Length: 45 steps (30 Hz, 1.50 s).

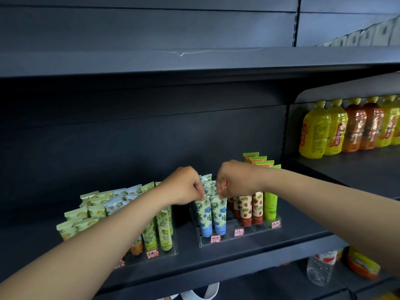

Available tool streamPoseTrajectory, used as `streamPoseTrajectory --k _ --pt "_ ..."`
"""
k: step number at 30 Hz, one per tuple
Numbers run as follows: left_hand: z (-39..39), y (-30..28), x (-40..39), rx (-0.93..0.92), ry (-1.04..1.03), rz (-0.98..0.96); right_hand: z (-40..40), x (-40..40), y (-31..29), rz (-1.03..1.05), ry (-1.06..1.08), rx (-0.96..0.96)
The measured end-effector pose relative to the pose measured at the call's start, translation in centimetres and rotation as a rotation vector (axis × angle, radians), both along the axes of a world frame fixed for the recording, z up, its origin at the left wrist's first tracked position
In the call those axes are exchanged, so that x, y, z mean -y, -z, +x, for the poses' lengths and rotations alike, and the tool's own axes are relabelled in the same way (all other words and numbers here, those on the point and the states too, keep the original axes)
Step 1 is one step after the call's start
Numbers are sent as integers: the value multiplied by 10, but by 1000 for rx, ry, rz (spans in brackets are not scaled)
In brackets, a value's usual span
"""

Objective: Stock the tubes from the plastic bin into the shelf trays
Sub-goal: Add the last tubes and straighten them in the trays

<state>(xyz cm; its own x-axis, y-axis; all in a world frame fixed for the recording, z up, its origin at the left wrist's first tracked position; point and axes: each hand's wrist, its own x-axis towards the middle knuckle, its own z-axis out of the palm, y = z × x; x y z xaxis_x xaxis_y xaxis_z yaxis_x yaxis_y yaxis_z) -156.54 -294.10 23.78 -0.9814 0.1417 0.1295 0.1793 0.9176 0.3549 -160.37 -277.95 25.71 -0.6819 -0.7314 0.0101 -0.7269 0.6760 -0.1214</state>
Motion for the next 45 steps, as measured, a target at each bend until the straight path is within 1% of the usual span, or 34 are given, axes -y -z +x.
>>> streamPoseTrajectory --k 5,12,16,19,24,26,30,36,40,45 --pt "1 4 -2 -18 36 21 -1 -2 4 -9 -2 26" --pt "0 -1 -1 27 34 21 -2 -3 0 9 18 60" --pt "3 -12 12 7 19 45 -3 -2 -8 -63 16 53" --pt "6 -24 36 -20 -43 43 -4 5 -16 -145 11 45" --pt "6 -38 93 -38 -225 66 -7 38 -24 -231 -10 64" --pt "4 -37 111 -31 -278 85 -10 55 -23 -234 -11 79" --pt "-7 -26 131 22 -327 63 -17 93 -16 -204 -18 60" --pt "-25 -13 135 70 -239 78 -36 134 -3 -107 39 80" --pt "-33 -13 136 102 -186 38 -45 139 2 -102 50 95" --pt "-38 -9 134 122 -188 7 -46 141 4 -83 27 97"
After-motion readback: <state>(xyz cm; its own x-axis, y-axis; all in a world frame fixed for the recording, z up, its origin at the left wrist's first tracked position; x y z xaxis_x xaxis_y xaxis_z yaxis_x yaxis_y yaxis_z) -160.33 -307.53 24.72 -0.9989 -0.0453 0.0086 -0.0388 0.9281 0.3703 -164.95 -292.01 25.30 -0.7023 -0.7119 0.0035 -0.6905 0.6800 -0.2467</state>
